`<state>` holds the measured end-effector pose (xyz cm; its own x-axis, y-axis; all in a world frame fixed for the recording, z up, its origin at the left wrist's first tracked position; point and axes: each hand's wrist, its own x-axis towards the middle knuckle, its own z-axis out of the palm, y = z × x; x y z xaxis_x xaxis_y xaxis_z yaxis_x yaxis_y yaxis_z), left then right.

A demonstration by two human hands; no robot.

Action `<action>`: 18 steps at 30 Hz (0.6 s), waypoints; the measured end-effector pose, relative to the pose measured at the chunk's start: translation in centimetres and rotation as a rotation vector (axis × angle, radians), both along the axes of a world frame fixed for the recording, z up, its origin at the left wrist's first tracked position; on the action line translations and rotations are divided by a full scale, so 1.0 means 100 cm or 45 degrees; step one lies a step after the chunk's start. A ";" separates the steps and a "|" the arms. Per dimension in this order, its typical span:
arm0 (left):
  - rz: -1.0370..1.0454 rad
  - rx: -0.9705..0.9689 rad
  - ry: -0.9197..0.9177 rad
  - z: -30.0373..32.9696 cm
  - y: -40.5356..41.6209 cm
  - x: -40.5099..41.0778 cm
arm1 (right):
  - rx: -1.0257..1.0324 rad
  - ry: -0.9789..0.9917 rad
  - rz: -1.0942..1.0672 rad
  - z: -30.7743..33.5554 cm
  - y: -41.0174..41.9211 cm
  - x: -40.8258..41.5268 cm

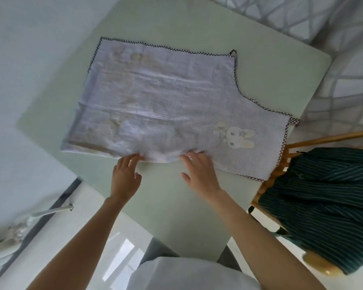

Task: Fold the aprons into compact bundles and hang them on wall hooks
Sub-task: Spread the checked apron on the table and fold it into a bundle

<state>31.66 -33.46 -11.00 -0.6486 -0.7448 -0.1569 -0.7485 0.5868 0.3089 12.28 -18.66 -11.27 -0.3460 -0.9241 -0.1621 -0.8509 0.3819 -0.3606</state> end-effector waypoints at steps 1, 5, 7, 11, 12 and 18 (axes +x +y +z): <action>0.020 0.015 -0.009 -0.002 -0.007 0.005 | 0.069 0.075 -0.035 -0.001 -0.008 0.005; 0.032 0.002 0.010 -0.009 -0.041 0.018 | 0.187 0.230 -0.192 -0.003 -0.037 0.014; 0.037 -0.045 0.065 -0.010 -0.057 0.020 | 0.071 0.240 -0.246 -0.007 -0.042 0.012; 0.027 -0.129 0.201 0.004 -0.084 0.014 | -0.140 0.144 -0.298 -0.001 -0.044 -0.001; 0.040 -0.120 0.232 0.012 -0.092 0.009 | -0.179 0.117 -0.315 0.005 -0.049 -0.005; 0.004 -0.104 0.398 0.057 -0.154 -0.062 | -0.339 0.183 -0.415 0.042 -0.107 -0.060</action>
